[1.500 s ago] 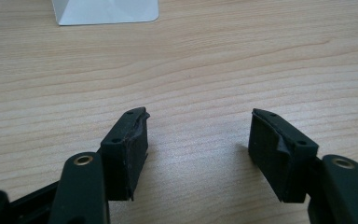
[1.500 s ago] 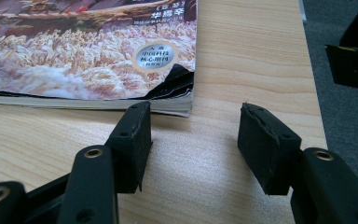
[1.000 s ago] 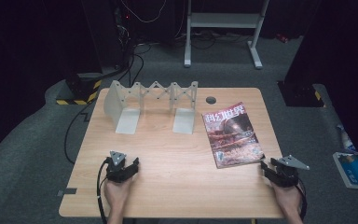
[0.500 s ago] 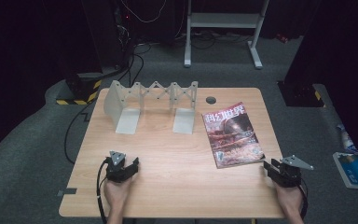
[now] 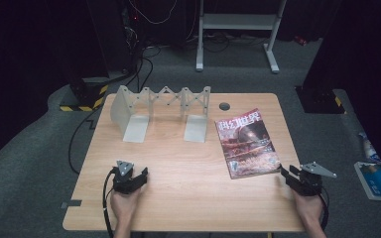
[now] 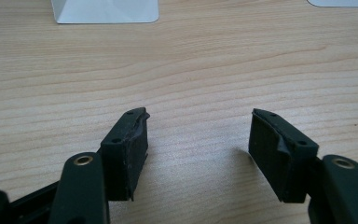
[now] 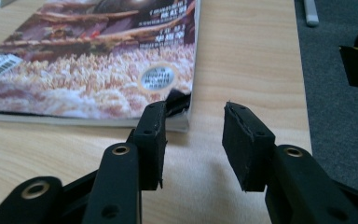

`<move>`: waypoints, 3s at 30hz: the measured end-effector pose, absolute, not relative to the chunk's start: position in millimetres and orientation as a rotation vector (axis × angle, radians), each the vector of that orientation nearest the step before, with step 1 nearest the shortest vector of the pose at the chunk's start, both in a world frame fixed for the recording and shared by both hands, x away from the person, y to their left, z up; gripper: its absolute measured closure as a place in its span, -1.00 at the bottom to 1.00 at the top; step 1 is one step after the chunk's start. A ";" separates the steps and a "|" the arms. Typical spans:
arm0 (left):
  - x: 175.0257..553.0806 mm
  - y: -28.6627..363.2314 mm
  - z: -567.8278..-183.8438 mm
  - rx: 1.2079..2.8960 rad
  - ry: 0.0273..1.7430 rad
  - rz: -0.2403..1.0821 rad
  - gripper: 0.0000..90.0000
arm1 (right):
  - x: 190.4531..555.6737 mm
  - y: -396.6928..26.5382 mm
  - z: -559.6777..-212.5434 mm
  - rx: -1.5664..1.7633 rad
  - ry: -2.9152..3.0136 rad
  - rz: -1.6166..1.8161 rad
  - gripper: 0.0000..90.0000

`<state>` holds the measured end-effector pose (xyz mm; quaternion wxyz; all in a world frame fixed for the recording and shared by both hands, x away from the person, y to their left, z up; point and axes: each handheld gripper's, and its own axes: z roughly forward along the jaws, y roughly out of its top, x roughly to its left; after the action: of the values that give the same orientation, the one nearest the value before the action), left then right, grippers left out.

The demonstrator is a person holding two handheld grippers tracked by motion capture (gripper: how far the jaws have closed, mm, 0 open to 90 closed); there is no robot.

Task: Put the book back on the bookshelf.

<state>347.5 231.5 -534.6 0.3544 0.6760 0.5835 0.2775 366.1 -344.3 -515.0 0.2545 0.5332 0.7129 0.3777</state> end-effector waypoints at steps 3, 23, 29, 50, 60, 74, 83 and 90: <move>347.4 231.6 -534.6 1.747 1.508 0.717 -0.17 | 371.2 -343.2 -510.5 1.434 1.938 1.034 0.32; 347.4 231.3 -534.7 1.746 1.509 0.717 -0.17 | 416.3 -324.5 -505.3 1.402 2.014 0.919 0.31; 347.4 231.0 -534.8 1.745 1.510 0.720 -0.17 | 425.4 -325.6 -509.9 1.453 2.016 0.918 0.28; 347.2 230.1 -534.9 1.750 1.510 0.725 -0.17 | 421.6 -318.3 -516.9 1.485 2.056 1.008 0.28; 347.0 229.6 -535.0 1.759 1.505 0.734 -0.18 | 414.1 -313.4 -518.4 1.471 2.061 1.024 0.27; 344.7 224.6 -534.9 1.791 1.482 0.739 -0.19 | 399.6 -303.0 -520.0 1.431 2.073 1.038 0.26; 343.9 227.1 -532.9 1.768 1.501 0.705 -0.13 | 390.4 -296.3 -522.1 1.398 2.064 1.048 0.26; 343.9 227.6 -532.3 1.757 1.481 0.683 -0.08 | 383.8 -291.4 -522.6 1.383 2.072 1.056 0.26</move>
<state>343.9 227.6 -532.3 0.3635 0.6828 0.5754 0.2654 383.8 -291.4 -522.6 0.2164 0.4990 0.7477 0.3810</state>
